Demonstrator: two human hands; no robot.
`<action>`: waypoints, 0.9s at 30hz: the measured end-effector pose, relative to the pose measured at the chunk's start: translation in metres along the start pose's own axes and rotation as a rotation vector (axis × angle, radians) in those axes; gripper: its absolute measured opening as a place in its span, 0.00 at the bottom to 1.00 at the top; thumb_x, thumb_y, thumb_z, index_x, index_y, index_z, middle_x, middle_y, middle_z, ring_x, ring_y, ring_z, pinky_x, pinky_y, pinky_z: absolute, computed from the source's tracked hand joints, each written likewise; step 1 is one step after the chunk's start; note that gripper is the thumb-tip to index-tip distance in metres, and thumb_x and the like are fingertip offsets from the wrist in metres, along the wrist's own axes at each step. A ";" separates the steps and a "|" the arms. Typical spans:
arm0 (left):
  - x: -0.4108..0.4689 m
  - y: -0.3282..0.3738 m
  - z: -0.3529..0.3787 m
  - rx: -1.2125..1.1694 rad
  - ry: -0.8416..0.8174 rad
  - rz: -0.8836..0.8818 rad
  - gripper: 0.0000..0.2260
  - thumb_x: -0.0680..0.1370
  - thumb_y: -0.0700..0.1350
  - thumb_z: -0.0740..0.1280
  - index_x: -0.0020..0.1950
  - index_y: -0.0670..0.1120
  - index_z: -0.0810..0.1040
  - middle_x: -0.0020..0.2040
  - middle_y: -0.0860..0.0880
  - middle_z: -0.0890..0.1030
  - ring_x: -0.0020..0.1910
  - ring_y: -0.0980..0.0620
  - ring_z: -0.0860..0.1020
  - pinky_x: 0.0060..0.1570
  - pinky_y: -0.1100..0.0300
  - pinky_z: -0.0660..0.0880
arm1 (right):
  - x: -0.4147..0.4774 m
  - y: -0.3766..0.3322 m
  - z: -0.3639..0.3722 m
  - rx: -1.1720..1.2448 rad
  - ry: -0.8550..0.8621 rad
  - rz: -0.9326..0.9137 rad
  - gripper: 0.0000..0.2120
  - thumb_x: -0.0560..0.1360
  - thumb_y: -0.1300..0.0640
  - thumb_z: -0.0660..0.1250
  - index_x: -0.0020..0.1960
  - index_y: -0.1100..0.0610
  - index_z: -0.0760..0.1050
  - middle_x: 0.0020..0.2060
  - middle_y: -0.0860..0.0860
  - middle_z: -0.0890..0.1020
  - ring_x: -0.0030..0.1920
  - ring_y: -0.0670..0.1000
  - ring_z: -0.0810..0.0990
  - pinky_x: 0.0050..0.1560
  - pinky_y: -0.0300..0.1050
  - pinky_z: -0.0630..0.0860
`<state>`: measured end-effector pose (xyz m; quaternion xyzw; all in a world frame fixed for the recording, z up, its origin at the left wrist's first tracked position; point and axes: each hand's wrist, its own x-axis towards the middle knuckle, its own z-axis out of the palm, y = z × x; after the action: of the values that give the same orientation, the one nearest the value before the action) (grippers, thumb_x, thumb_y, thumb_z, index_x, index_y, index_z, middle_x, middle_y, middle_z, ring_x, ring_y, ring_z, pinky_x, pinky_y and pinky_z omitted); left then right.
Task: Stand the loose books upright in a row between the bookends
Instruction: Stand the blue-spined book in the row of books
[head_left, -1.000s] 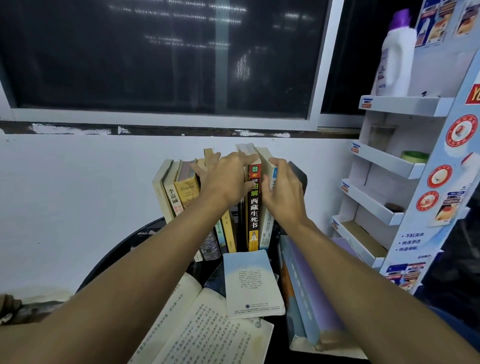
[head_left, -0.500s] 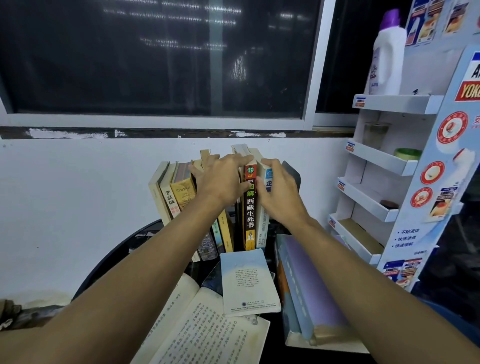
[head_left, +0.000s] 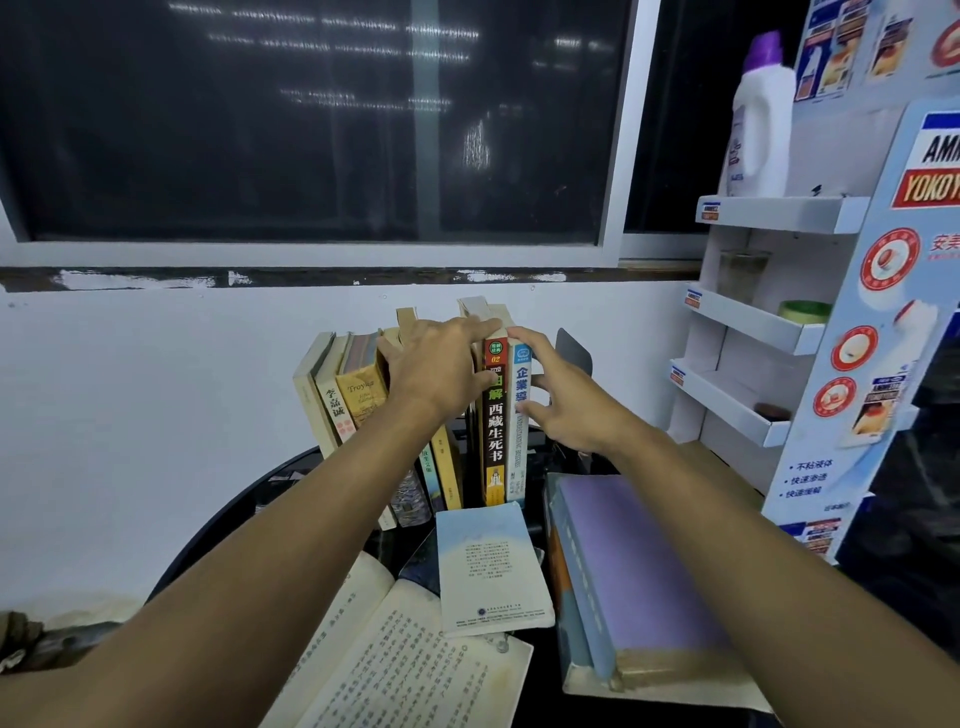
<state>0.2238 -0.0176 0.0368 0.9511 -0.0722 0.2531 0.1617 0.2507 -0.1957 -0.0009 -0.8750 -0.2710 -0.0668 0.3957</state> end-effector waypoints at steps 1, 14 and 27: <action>0.000 0.000 0.000 0.001 0.004 -0.003 0.27 0.77 0.55 0.73 0.75 0.63 0.70 0.75 0.56 0.72 0.76 0.43 0.63 0.71 0.26 0.56 | 0.000 0.000 0.001 -0.005 0.007 0.005 0.40 0.79 0.66 0.67 0.75 0.35 0.51 0.66 0.46 0.75 0.69 0.44 0.71 0.66 0.50 0.75; -0.001 0.006 0.005 0.006 -0.012 0.011 0.27 0.78 0.52 0.72 0.76 0.62 0.68 0.75 0.55 0.72 0.81 0.46 0.56 0.71 0.23 0.41 | -0.010 -0.003 0.004 -0.057 0.040 -0.020 0.44 0.80 0.64 0.66 0.79 0.36 0.41 0.67 0.46 0.72 0.63 0.42 0.72 0.58 0.51 0.79; -0.012 -0.006 -0.006 0.075 -0.014 0.010 0.31 0.78 0.52 0.72 0.79 0.57 0.64 0.78 0.51 0.68 0.80 0.46 0.59 0.73 0.24 0.42 | -0.034 -0.008 -0.007 -0.148 0.030 -0.052 0.39 0.80 0.52 0.67 0.80 0.44 0.44 0.78 0.48 0.60 0.73 0.46 0.64 0.68 0.46 0.67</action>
<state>0.2121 -0.0089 0.0340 0.9579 -0.0684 0.2498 0.1242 0.2183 -0.2103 -0.0022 -0.8934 -0.2819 -0.1101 0.3321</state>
